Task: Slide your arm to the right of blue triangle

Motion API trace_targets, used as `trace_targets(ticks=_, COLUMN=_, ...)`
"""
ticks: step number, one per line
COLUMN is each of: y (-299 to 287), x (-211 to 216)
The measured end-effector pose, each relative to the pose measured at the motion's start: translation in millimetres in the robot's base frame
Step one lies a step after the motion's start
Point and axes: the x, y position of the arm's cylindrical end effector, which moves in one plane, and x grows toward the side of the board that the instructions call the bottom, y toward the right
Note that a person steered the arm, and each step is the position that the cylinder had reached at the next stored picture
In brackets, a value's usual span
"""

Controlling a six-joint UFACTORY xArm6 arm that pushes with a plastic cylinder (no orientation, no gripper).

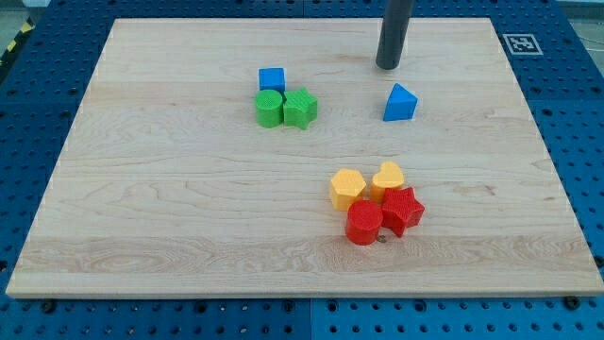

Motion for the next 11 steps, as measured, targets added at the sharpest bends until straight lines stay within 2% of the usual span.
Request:
trace_targets(ticks=3, y=50, x=3)
trace_targets(ticks=7, y=58, x=14)
trace_targets(ticks=10, y=96, x=17)
trace_targets(ticks=11, y=96, x=56)
